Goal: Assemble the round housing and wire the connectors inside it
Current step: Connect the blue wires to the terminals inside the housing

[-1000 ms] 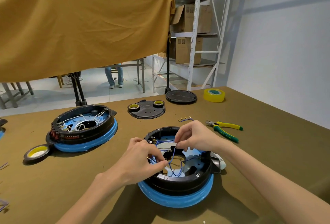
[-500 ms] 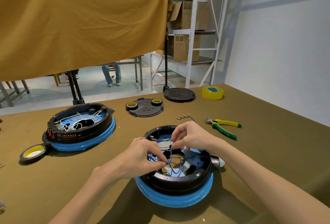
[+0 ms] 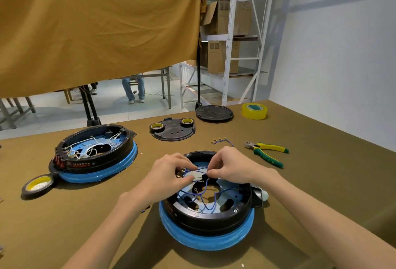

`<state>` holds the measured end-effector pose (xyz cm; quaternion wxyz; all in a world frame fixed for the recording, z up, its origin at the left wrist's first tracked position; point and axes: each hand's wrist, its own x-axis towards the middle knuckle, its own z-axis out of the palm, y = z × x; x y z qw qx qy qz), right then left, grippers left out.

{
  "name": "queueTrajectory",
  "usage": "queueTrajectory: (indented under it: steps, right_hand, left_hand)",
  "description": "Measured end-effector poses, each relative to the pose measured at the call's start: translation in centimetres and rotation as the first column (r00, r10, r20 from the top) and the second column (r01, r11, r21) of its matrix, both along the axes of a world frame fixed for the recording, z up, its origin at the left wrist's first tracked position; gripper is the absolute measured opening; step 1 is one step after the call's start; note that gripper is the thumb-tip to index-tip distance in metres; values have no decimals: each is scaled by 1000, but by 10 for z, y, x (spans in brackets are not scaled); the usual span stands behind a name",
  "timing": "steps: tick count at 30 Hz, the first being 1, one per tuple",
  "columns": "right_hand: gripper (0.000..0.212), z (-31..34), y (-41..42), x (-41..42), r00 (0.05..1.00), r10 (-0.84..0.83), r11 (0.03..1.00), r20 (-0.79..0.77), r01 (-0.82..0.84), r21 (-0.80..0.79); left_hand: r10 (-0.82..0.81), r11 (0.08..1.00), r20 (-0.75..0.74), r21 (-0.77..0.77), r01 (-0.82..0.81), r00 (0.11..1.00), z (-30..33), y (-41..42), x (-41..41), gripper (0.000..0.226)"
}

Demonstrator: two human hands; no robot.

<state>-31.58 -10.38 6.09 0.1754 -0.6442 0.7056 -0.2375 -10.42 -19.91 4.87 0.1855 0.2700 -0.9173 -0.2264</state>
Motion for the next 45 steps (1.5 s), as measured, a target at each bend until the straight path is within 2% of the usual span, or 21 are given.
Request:
queueTrajectory:
  steps: [4,7,11,13,15,18,21,24,27,33,35,37,40,43,45]
  right_hand:
    - [8,-2,2,0,997,37,998,62,-40,41]
    - [11,0,1,-9,998,-17,998,66,21,-54]
    - [10,-5,-12,-27,963,-187,924,194,239,-297]
    - [11,-9,-24,-36,917,-274,854,289,370,-366]
    - [11,-14,-38,-51,856,-391,783,337,502,-367]
    - [21,-29,-55,-81,801,-580,768,150,599,-227]
    - [27,-44,-69,-98,815,-573,820,-93,572,-36]
    - [27,-48,-80,-101,810,-554,824,-193,567,13]
    - [16,-51,-87,-106,762,-623,778,-177,627,-38]
    - [19,-52,-88,-112,763,-643,766,-64,640,-55]
    - [21,-48,-82,-112,765,-640,768,-72,635,-78]
    - [22,-45,-75,-110,803,-594,804,-60,588,-93]
    - [23,-45,-67,-103,908,-414,910,-63,414,-16]
    - [15,-50,-68,-99,920,-375,925,-116,380,25]
    - [12,-51,-68,-100,914,-405,914,-29,405,2]
  left_hand:
    - [17,1000,-39,26,-16,999,-10,-3,-4,22]
    - [34,998,-178,56,-24,983,-20,-4,-2,15]
    - [170,967,-421,245,-69,891,-30,-5,-2,29]
    - [224,942,-464,329,-68,857,-32,-6,-3,38]
    - [256,924,-440,373,-83,861,-33,-10,-5,43]
    - [256,913,-375,397,-96,891,-35,-13,-5,44]
    - [242,909,-374,411,-73,895,-36,-14,-4,47]
    - [256,891,-388,449,-60,885,-37,-13,-4,49]
    - [257,886,-401,461,-49,879,-37,-12,-4,48]
    - [270,872,-402,488,-45,875,-36,-12,-5,49]
    - [275,869,-401,492,-47,874,-36,-12,-5,48]
    - [276,866,-397,497,-48,875,-36,-12,-5,48]
    - [272,866,-399,498,-42,875,-35,-12,-4,48]
    - [263,871,-390,490,-43,883,-34,-12,-4,48]
    - [257,876,-387,481,-44,885,-35,-12,-4,48]
